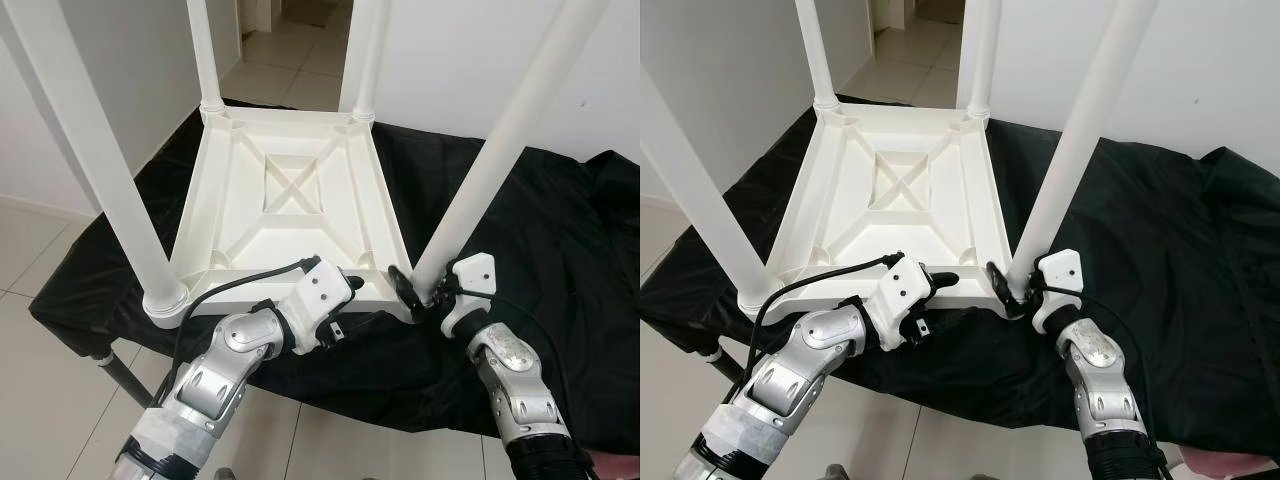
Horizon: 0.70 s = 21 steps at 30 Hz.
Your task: Building children table
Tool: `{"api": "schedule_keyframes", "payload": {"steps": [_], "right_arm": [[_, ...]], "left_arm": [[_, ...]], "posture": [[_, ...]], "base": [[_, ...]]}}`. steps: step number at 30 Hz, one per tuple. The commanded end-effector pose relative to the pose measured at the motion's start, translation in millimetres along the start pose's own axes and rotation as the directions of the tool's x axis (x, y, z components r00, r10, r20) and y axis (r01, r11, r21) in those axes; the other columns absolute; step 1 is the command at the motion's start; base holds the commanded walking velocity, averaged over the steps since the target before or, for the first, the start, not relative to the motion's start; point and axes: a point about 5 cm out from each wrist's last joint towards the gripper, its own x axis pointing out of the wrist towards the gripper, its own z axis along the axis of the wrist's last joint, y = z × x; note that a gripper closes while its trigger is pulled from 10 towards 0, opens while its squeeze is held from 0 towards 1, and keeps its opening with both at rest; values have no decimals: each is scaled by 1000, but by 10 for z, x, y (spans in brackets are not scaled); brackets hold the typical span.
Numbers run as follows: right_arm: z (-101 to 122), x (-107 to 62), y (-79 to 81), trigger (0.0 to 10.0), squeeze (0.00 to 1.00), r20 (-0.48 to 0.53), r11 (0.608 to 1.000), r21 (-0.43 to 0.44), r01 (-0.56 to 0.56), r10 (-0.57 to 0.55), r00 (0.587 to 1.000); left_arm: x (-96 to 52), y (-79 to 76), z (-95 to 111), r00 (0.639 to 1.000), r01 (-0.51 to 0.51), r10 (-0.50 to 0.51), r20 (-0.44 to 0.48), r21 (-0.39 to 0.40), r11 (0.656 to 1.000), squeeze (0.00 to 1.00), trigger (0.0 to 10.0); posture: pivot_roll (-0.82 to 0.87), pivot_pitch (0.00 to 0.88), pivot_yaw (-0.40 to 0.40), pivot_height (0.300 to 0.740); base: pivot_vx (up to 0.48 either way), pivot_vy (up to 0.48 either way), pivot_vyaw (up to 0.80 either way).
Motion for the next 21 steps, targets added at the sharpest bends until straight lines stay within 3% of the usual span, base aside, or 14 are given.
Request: {"api": "schedule_keyframes", "payload": {"steps": [1,3,4,5,16,17,18,21], "right_arm": [[-40,-12,13,6078,0,-20,999,17,-45,46,999],[-51,-15,10,6078,0,-25,997,22,-68,68,997],[-59,-18,0,4000,0,-29,997,11,-81,81,996],[-65,-23,-19,0,0,-30,996,7,-84,84,996],[-113,-86,-47,0,0,-46,995,12,-98,98,994],[-112,-91,-47,2706,0,-46,995,15,-94,94,994],[-101,-92,-38,10000,0,-43,996,12,-86,87,995],[-89,-93,-23,10000,0,-43,996,6,-84,84,996]], "left_arm": [[10,-25,-6,1000,13,-13,-9,3,1000,0,10000],[10,-25,-6,1000,13,-13,-9,3,1000,0,10000],[9,-24,-6,1000,12,-12,-9,3,1000,0,10000],[8,-22,-4,1000,11,-11,-8,3,1000,0,10000],[6,-17,-3,1000,11,-11,-11,1,1000,0,10000],[7,-16,-4,1000,12,-12,-11,1,1000,0,10000],[10,-14,-2,1000,13,-12,-11,1,1000,0,10000],[14,-14,0,1000,14,-14,-10,1,1000,0,10000]], "posture": [[-63,0,-64,740],[-63,0,-64,740],[-59,0,-64,740],[-58,0,-62,740],[-64,0,-55,740],[-64,0,-55,740],[-67,0,-53,740],[-67,0,-53,740]], "base": [[0,0,0],[0,0,0],[0,0,0],[0,0,0],[0,0,0],[0,0,0],[0,0,0],[0,0,0]]}}
